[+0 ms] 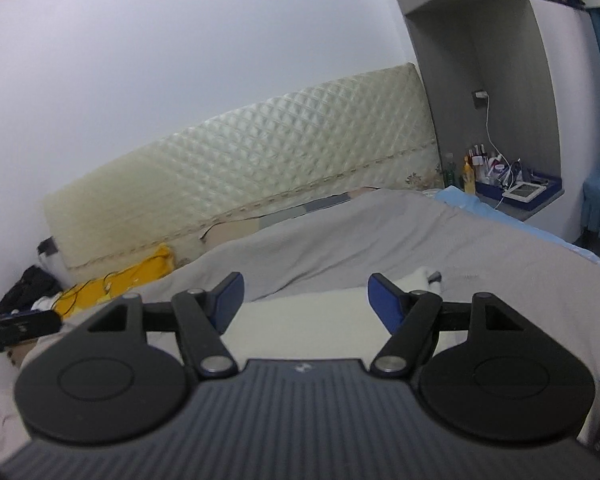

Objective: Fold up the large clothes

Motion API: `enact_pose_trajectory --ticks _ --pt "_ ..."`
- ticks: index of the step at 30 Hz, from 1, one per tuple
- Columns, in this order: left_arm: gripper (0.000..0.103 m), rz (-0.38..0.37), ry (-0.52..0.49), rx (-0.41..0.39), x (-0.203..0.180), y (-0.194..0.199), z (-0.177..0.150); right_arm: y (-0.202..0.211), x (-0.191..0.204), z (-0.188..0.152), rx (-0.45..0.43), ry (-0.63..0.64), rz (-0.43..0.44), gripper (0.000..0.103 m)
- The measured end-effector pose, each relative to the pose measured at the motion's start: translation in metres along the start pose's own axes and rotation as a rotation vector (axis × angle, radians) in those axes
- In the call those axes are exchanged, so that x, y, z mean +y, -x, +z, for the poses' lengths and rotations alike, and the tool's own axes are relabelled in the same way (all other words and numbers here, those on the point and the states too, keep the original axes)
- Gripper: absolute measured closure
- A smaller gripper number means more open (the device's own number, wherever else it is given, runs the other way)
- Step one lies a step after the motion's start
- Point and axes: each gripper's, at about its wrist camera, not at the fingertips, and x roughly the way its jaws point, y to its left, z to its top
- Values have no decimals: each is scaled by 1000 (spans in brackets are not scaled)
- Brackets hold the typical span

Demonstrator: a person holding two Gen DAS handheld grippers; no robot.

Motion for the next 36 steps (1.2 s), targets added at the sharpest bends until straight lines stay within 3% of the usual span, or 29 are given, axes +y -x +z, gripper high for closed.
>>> enact_pose_trajectory --ticks 6,14,25,36 --pt "26 1 -12 -26 -12 43 -36 39 12 -24 28 43 -15 30" --pt "25 -14 -17 -52 -19 61 -71 65 23 -62 43 80 -14 30" --pt "25 12 -22 -21 -17 30 -108 58 35 -106 40 157 -1 30" --pt "25 48 20 8 -6 3 -130 36 27 -128 74 151 -14 30"
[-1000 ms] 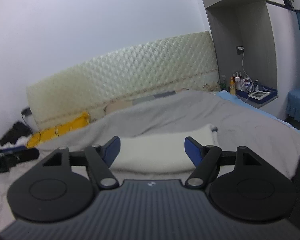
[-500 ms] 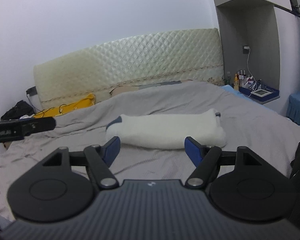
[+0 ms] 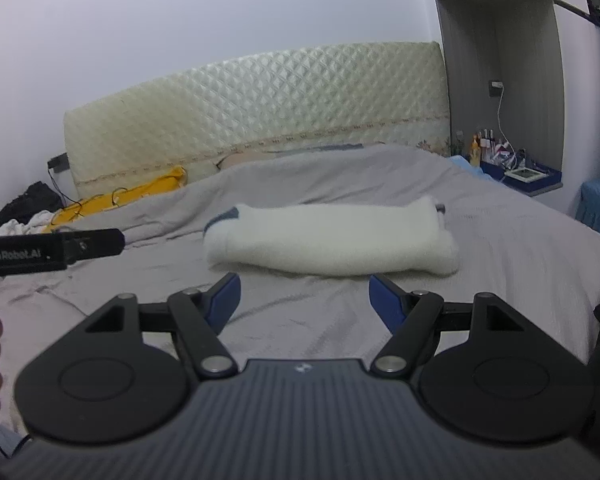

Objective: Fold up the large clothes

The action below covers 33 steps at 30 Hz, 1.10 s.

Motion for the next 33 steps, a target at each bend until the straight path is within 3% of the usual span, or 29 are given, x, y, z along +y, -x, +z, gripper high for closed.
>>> enact_pose_trajectory --ticks 18,31,33 --pt "23 29 1 -17 4 -2 -6 -8 3 -13 10 8 -37 30" --pt "2 47 17 2 11 -10 -14 -11 2 -14 17 0 -65 29" --pt "2 55 27 4 14 -11 -14 -12 2 -14 19 -4 -68 21"
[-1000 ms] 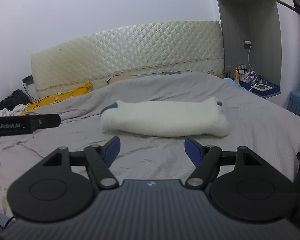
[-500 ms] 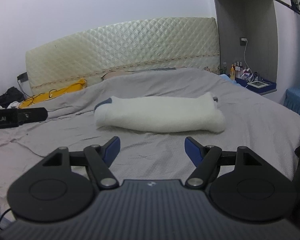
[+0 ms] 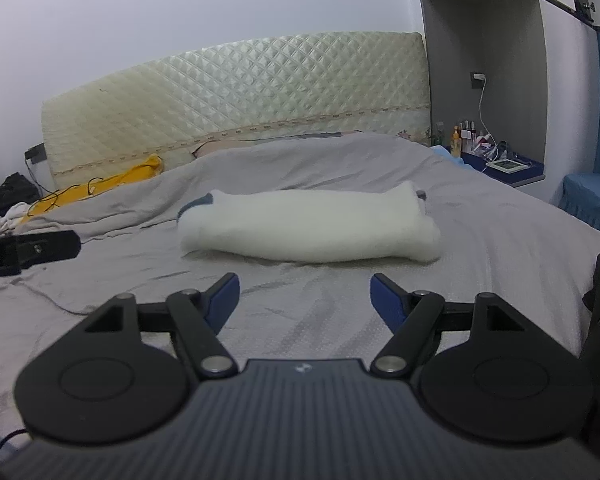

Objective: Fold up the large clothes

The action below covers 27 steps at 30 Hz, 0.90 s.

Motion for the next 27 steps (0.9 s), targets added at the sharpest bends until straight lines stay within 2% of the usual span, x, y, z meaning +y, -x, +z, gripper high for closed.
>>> enact_pose_trajectory --ticks 2,3,5,18,27 --pt "1 5 8 3 3 -1 -1 0 1 0 -3 -5 -5 19" --pt "1 6 10 4 3 -1 -1 -1 1 0 2 -8 -5 10" --pt "1 -2 22 12 6 -2 -1 -4 1 -1 10 -13 -4 0" --pt "1 44 -30 42 -1 -6 -5 -5 5 -3 3 -2 -23 0" --pt "1 62 -3 46 2 -6 -6 -5 5 -4 3 -10 -21 0"
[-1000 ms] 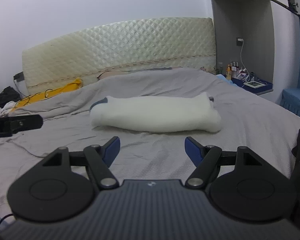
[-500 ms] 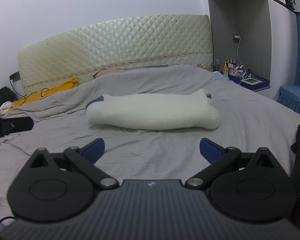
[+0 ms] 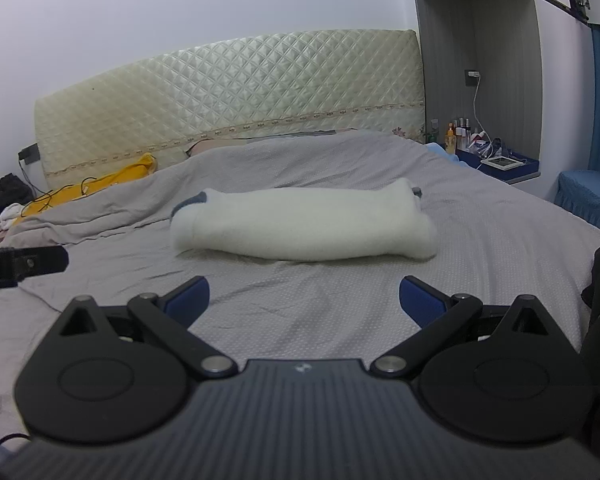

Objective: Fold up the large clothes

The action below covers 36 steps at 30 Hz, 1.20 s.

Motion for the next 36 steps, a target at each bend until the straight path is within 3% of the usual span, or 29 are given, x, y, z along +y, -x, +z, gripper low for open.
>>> enact_pose_trajectory --ticks 6,36 --pt "1 -24 21 4 1 -2 -1 0 -3 0 1 -3 3 0" --pt "1 -7 -10 0 -2 0 -3 1 -2 0 -9 -6 -6 0"
